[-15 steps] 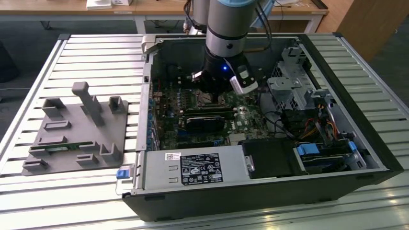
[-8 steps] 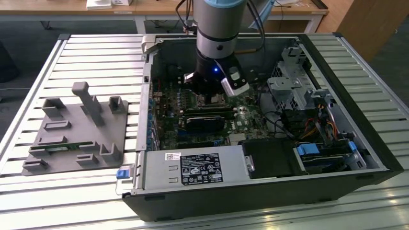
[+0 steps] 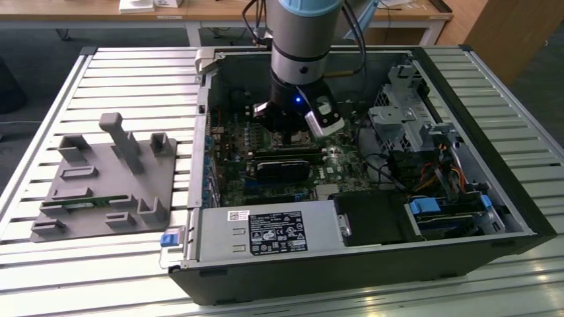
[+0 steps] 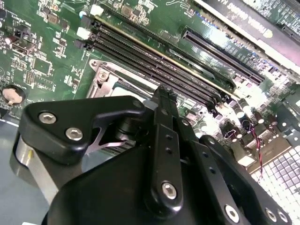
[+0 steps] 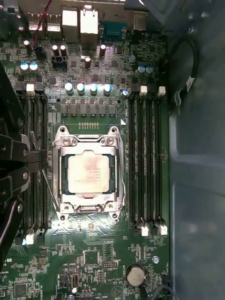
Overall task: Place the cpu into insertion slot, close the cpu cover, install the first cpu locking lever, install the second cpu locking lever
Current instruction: 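Install the second cpu locking lever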
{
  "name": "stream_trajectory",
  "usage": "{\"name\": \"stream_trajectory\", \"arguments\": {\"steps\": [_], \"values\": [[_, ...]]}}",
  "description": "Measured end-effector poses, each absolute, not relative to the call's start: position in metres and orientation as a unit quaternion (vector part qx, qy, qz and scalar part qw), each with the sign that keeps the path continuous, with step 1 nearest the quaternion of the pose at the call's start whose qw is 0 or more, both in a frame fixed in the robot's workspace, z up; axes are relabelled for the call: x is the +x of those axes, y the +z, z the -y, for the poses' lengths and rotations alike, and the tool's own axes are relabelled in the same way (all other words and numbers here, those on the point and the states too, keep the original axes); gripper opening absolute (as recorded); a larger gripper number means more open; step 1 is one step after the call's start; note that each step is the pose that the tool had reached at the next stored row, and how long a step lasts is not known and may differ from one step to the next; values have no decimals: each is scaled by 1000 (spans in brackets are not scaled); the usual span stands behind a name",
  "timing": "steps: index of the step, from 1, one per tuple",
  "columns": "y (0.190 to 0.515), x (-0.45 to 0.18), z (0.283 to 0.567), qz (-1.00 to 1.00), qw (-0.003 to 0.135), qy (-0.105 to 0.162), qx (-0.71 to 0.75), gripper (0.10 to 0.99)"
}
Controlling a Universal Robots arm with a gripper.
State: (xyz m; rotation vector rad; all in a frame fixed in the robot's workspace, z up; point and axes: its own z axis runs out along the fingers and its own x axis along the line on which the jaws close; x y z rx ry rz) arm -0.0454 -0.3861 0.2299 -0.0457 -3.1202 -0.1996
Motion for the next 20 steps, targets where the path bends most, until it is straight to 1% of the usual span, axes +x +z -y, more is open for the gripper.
{"name": "stream_trajectory", "arguments": {"steps": [9, 16, 20], "values": [[229, -52, 386, 998, 7, -66, -15, 106], [221, -52, 386, 998, 10, -66, -15, 106], [220, -52, 389, 997, 11, -80, -15, 106]]}}
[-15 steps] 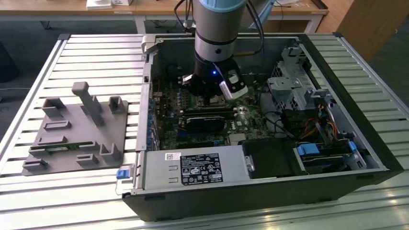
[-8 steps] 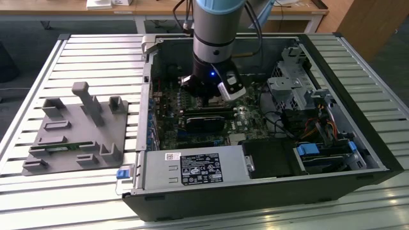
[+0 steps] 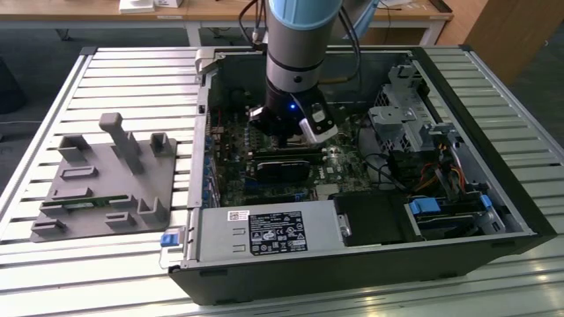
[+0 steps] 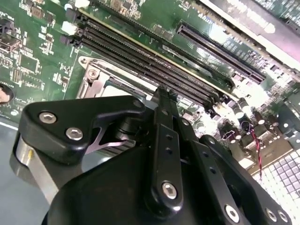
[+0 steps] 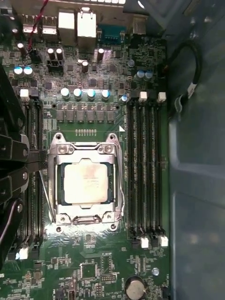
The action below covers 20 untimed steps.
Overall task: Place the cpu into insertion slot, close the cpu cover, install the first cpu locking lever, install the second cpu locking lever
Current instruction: 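Install the second cpu locking lever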
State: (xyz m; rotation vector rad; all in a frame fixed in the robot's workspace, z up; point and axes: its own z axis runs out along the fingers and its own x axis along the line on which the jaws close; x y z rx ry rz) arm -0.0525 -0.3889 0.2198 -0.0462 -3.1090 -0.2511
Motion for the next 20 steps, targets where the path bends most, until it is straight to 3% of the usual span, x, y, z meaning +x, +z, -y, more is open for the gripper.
{"name": "stream_trajectory", "arguments": {"steps": [20], "values": [[210, -64, 399, 994, 11, -110, -15, 106]]}}
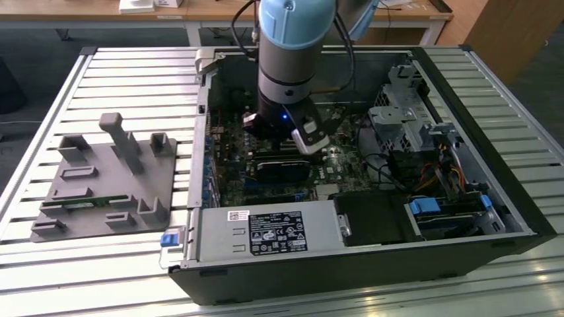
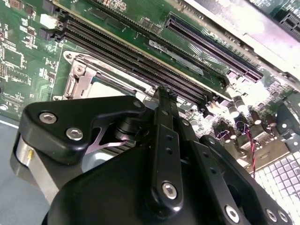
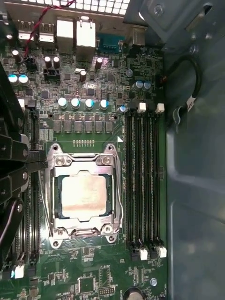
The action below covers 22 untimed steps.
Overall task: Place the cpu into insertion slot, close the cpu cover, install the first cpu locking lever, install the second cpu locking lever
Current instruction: 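Install the second cpu locking lever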
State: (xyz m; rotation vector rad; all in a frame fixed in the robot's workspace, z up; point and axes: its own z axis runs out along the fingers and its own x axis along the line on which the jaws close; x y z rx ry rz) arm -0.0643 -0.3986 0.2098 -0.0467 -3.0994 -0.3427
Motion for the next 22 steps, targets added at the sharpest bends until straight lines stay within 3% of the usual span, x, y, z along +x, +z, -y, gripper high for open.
{"name": "stream_trajectory", "arguments": {"steps": [22], "values": [[195, -69, 399, 991, 12, -131, -15, 106]]}}
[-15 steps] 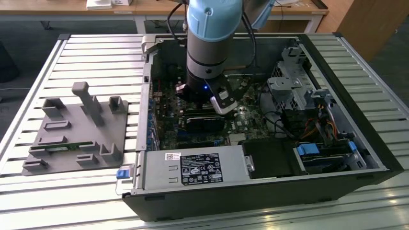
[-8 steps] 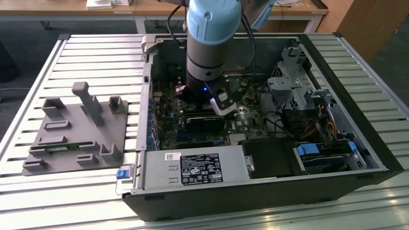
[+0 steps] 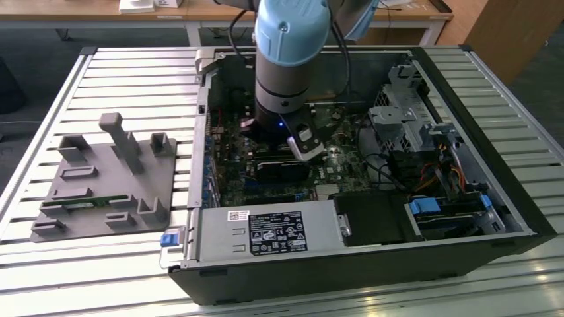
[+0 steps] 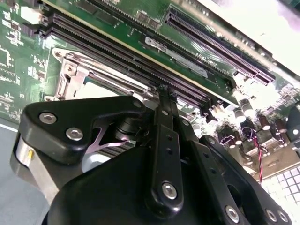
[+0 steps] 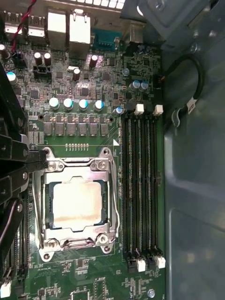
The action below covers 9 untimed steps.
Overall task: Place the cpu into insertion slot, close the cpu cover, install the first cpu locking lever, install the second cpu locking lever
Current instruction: 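Install the second cpu locking lever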
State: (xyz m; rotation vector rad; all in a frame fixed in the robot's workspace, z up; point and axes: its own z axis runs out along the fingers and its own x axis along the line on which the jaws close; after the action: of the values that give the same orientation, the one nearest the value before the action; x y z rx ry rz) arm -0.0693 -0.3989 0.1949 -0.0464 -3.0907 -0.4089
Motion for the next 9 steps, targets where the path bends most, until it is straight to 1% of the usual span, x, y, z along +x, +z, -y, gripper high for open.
{"name": "stream_trajectory", "arguments": {"steps": [4, 9], "values": [[194, -71, 399, 990, 12, -141, -15, 106], [190, -73, 399, 989, 12, -146, -15, 106]]}}
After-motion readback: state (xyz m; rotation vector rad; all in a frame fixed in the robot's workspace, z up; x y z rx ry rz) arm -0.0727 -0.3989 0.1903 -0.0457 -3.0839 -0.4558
